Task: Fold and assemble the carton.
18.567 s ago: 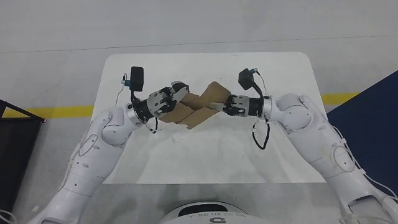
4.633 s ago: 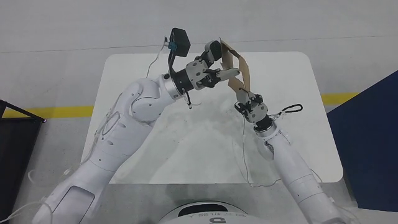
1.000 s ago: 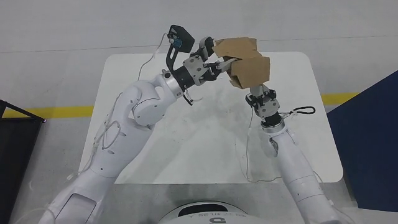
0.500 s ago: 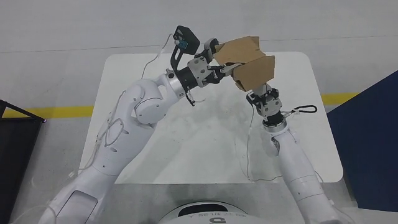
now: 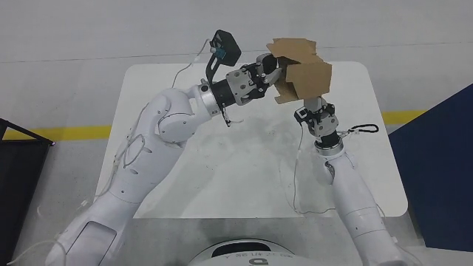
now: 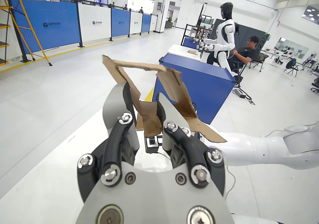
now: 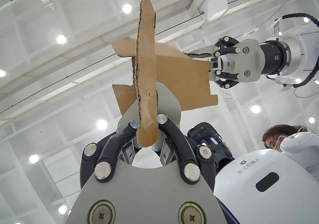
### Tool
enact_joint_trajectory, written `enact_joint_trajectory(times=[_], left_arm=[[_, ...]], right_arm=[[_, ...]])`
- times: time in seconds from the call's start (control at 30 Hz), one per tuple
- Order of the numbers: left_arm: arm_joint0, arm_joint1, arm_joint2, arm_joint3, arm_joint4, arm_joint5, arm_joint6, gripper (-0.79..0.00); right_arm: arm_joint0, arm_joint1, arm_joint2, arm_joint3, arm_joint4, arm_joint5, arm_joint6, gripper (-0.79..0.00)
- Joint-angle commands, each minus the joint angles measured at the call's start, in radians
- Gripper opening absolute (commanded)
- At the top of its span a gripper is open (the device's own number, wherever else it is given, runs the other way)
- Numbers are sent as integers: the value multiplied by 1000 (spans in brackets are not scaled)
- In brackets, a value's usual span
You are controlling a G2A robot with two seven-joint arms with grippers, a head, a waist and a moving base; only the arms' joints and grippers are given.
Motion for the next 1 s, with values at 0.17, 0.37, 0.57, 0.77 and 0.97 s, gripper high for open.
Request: enact_joint_trajectory(times=[0.17,0.37,0.57,0.77,0.97], left_arm=[[-5,0,-9,19,-27,-14,-5,-471],[-5,-1,-18,27,-30,34,6,-431],[-8,-4,-16,24,-28,70,5,-274],[-6,-6,-15,20,-27,91,5,-203],[-5,-7,-10,-1,41,87,30,-123]], right_arm=[[-5,-1,0,-12,-10,6,1,-785],[-9,-2,1,-21,-13,6,4,-785],[-15,-3,3,-31,-18,6,12,-785],[-20,-3,8,-37,-19,8,22,-785],[-22,-4,11,-39,-21,12,25,-785]])
